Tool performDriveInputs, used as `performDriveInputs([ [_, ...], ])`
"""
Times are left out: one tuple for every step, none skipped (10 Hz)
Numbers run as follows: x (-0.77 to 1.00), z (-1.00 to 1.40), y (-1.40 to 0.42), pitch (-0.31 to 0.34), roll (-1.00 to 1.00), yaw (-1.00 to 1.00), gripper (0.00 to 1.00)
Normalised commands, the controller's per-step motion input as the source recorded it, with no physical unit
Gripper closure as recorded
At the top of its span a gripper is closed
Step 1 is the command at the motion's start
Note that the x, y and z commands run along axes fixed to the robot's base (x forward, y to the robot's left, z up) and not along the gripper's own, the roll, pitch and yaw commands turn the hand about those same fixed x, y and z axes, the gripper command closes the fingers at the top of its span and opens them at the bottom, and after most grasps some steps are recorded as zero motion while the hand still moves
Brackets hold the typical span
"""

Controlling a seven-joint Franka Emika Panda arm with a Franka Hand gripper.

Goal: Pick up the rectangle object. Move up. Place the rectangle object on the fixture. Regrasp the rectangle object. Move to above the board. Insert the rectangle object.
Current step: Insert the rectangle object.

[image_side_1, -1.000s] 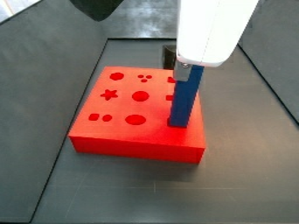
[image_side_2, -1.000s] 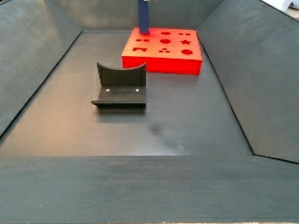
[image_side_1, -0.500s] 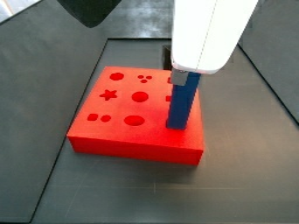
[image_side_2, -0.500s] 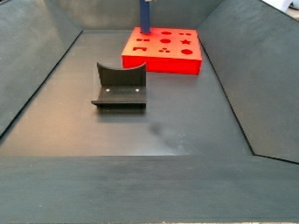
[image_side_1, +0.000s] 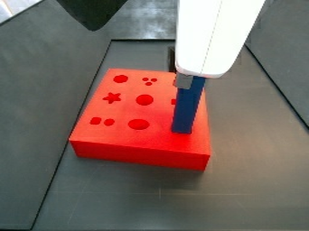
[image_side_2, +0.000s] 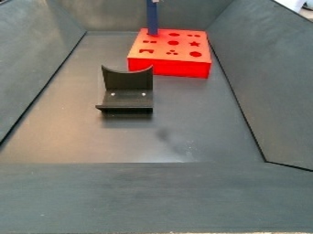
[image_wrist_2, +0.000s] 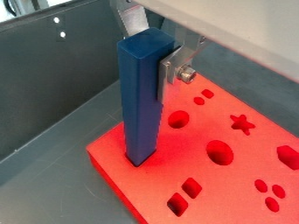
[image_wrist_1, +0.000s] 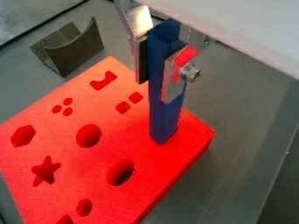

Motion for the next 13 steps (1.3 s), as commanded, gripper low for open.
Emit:
performDriveInputs([
  [0.00,-0.16,0.00,0.000,0.01,0.00,1.00],
  [0.00,-0.24,0.00,0.000,0.03,0.00,1.00],
  [0.00,-0.24,0.00,0.000,0.05,0.00,1.00],
  [0.02,-0.26,0.00,0.013,0.06,0.00,1.00],
  [0.04,-0.27,0.00,0.036,0.05,0.00,1.00],
  [0.03,-0.23,0.00,0.036,0.03,0.00,1.00],
  [0.03,-0.22,0.00,0.031,0.03,0.00,1.00],
  [0.03,-0.26,0.00,0.016,0.04,0.00,1.00],
  [0.03,-0.29,0.00,0.011,0.05,0.00,1.00],
  [0.03,-0.31,0.00,0.004,0.04,0.00,1.00],
  [0.03,-0.36,0.00,0.000,0.03,0.00,1.00],
  [0.03,-0.37,0.00,0.000,0.02,0.00,1.00],
  [0.05,-0.38,0.00,0.000,0.02,0.00,1.00],
])
